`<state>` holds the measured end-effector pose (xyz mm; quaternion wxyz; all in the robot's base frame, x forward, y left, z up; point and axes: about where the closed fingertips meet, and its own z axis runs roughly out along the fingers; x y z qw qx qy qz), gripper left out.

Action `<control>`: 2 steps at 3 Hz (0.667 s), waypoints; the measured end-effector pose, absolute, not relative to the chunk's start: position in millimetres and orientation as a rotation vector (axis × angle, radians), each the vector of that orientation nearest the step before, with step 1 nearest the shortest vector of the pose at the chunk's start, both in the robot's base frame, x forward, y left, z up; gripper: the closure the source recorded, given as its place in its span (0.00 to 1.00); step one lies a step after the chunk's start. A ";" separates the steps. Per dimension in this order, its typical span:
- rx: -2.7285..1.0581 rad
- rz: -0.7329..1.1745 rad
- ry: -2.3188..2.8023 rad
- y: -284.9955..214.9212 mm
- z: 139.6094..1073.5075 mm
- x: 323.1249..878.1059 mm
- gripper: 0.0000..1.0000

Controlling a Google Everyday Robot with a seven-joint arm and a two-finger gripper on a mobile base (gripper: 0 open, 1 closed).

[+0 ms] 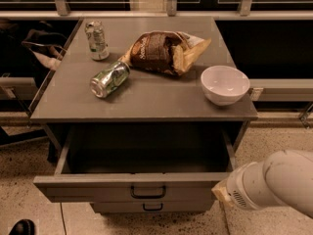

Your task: Close top drawer

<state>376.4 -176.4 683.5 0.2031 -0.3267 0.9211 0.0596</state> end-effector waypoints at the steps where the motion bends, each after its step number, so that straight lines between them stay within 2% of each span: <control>1: -0.924 0.165 2.562 -170.3 680.0 394.5 1.00; 2: -0.942 0.167 2.546 -160.1 676.8 412.1 1.00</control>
Offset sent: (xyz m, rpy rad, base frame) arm 0.0500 0.0227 -0.0133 0.0026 -0.0099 0.0400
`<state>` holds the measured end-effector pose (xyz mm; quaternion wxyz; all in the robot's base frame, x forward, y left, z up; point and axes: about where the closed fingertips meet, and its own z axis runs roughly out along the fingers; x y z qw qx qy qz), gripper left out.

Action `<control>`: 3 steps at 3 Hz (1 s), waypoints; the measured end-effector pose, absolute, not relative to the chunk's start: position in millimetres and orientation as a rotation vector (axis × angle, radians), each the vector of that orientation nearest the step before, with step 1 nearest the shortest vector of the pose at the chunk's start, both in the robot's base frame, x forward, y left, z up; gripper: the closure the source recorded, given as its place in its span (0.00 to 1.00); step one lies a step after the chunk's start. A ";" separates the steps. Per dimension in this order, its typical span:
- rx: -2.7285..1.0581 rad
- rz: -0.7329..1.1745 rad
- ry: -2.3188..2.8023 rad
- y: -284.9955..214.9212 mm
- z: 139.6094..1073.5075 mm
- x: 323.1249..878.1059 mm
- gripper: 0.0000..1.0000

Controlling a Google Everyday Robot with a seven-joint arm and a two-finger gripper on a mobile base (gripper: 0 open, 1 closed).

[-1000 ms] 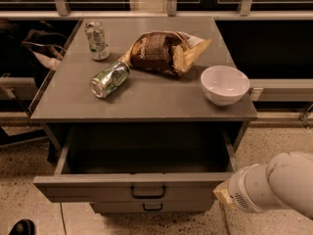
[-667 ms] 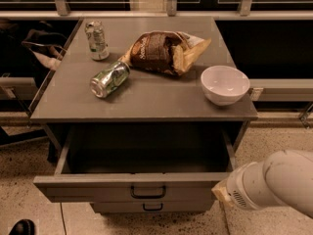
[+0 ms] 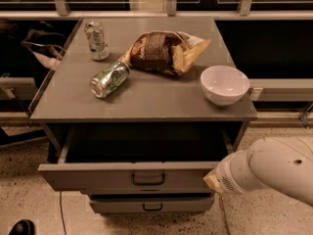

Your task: Close top drawer

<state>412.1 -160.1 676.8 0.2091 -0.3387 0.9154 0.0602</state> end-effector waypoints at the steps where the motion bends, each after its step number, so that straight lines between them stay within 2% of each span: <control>1: -0.944 0.171 2.533 -153.5 676.5 420.7 1.00; 3: -0.919 0.127 2.457 -126.7 695.0 463.5 1.00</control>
Offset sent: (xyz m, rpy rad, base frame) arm 0.0348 0.0280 0.0037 0.0244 -0.0574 0.0118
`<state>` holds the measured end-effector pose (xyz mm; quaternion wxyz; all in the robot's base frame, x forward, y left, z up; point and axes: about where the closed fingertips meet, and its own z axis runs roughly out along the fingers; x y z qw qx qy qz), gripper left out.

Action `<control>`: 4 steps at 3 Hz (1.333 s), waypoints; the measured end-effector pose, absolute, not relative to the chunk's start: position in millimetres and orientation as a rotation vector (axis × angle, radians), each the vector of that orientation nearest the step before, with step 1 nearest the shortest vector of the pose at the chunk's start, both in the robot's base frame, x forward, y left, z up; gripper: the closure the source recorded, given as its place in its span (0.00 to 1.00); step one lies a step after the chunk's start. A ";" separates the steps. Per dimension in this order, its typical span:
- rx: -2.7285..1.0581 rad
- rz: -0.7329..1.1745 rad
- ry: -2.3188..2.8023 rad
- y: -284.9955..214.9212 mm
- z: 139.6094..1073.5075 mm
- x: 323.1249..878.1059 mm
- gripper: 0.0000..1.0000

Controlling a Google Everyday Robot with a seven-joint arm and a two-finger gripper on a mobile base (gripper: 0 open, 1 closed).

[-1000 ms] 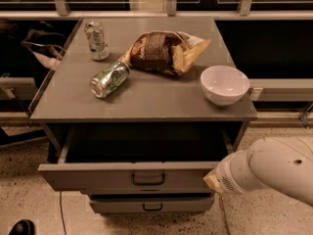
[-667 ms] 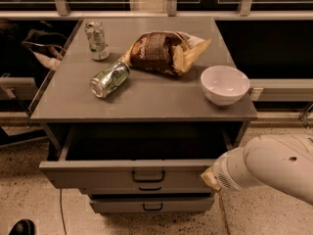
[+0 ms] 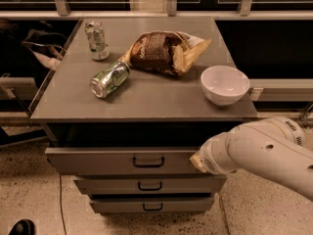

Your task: Close top drawer

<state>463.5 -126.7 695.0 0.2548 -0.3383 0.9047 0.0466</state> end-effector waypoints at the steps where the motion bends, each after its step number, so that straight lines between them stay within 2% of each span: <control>1: -0.920 0.127 2.457 -126.2 694.9 463.5 1.00; 4: -0.927 0.127 2.491 -110.5 666.0 504.1 1.00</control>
Offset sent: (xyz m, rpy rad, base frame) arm 0.0186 0.0132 -0.0219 0.0047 0.0305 0.0169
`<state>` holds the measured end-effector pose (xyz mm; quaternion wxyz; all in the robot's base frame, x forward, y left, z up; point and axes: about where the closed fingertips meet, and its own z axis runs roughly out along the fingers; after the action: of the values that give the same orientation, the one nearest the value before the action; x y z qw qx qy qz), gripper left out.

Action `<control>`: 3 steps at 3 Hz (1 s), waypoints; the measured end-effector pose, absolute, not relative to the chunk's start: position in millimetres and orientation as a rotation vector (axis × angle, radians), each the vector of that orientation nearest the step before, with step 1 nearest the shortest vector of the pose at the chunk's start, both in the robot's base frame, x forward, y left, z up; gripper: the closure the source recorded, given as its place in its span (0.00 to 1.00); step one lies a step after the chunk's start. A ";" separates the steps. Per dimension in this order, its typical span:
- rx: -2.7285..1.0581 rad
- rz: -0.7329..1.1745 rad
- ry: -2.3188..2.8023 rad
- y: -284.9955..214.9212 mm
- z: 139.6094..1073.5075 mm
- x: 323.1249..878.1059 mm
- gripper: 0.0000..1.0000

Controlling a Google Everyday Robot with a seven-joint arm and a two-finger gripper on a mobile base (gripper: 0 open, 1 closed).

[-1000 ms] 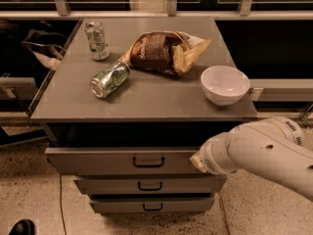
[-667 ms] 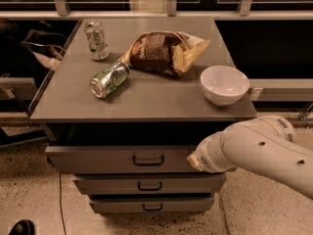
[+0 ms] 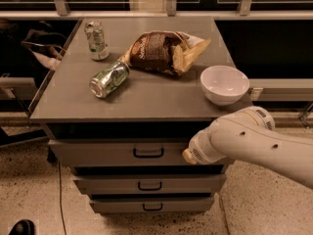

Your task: Close top drawer

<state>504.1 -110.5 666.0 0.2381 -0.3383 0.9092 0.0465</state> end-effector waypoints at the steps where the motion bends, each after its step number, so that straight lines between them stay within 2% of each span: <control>1: -0.927 0.127 2.491 -110.5 666.0 503.9 1.00; 2: -0.927 0.127 2.491 -109.9 666.0 502.3 1.00; 3: -0.852 0.122 2.515 -132.4 671.3 478.3 1.00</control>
Offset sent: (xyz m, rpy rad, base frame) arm -0.0585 -0.0542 0.0032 0.0173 0.0241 -0.1278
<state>478.3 -132.4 671.3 0.2394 -0.3113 0.9186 0.0444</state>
